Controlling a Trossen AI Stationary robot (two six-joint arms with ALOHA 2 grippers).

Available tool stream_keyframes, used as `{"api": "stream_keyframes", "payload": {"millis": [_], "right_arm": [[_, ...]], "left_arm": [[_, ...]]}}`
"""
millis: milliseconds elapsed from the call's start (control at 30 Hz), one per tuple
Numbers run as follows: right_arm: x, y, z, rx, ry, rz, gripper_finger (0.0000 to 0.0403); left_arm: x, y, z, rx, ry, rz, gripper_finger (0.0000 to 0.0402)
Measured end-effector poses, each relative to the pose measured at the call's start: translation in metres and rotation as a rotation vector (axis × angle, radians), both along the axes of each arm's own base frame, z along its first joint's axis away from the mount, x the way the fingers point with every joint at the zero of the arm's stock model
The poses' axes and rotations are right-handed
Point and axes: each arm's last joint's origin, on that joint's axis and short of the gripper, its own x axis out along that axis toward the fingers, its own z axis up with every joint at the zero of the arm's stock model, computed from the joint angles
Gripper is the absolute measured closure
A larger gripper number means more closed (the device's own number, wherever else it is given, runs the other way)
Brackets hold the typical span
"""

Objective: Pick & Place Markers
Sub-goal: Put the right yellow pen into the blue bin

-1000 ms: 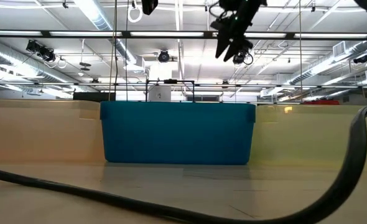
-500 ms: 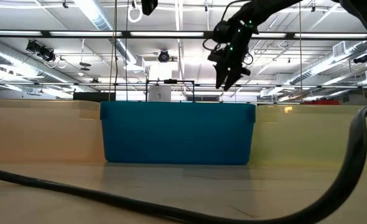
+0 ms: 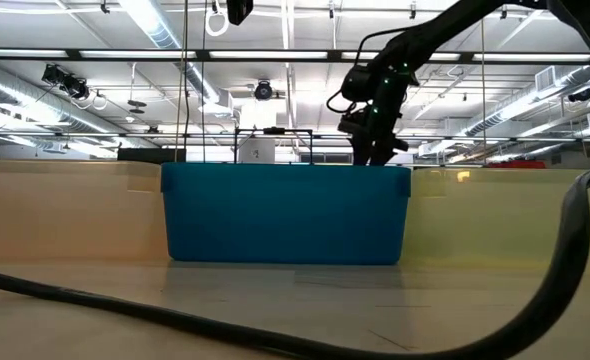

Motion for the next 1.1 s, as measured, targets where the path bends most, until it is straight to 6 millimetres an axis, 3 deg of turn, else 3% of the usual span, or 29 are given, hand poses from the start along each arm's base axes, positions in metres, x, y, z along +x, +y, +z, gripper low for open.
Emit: {"api": "stream_keyframes", "payload": {"millis": [767,1100], "right_arm": [[0.017,-0.011,-0.073,0.130,0.138,0.055,0.0195],[0.020,-0.014,-0.088,0.122,0.175,0.162,0.0195]], "left_arm": [[0.000,-0.001,0.000,-0.033,0.006,-0.012,0.0229],[0.000,-0.001,-0.001,-0.033,0.007,-0.012,0.0229]]}}
